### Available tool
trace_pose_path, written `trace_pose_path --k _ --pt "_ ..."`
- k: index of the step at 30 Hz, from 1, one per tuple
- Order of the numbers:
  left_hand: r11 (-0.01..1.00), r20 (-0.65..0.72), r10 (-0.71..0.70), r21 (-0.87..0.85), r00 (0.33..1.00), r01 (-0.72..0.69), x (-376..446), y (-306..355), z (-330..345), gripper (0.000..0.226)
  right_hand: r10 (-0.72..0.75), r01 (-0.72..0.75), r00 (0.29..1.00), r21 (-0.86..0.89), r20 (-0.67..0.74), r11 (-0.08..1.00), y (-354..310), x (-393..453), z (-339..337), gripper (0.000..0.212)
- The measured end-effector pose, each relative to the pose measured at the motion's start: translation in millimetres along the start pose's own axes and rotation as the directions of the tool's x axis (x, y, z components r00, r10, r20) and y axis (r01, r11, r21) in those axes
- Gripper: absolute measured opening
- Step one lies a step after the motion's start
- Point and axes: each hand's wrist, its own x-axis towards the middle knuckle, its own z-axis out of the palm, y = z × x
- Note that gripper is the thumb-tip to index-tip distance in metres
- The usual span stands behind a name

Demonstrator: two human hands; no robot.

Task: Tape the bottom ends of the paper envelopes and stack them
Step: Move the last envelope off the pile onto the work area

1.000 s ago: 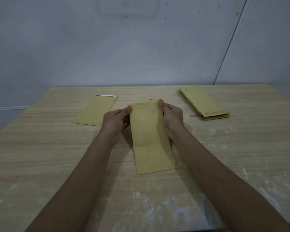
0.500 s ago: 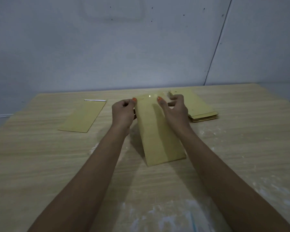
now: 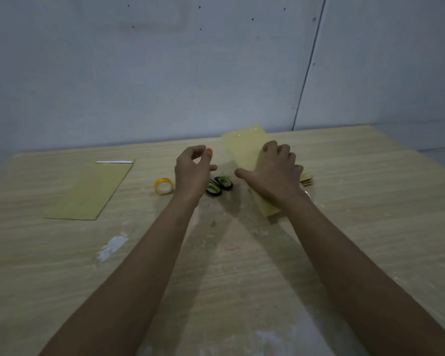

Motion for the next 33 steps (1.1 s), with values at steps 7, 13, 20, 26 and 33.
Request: trace_pose_path --k 7,13,20,26,33 --pt "0.929 0.125 0.216 0.278 0.969 -0.243 5.1 -25.1 -18.0 0.011 0.141 -0.132 0.982 -0.08 0.128 0.988 16.5 69.3 11.7 0.107" --pt "0.895 0.185 0.313 0.27 0.932 -0.354 0.9 -26.3 -24.9 0.023 0.124 -0.099 0.974 -0.138 0.188 0.986 19.1 82.1 25.7 0.104" --pt "0.845 0.151 0.461 0.227 0.874 -0.485 -4.5 -18.5 -38.8 0.016 -0.175 0.175 0.975 -0.014 -0.139 0.984 -8.3 47.4 43.9 0.038" --pt "0.803 -0.107 0.553 0.333 0.826 -0.494 -2.1 -20.1 -89.3 0.013 -0.368 0.402 0.901 0.126 -0.23 0.907 -31.0 12.1 55.3 0.016" --pt "0.521 -0.158 0.121 0.851 0.98 0.073 -2.9 -49.7 -171.8 0.043 -0.468 0.512 0.846 0.144 -0.256 0.847 -54.4 -22.9 60.0 0.016"
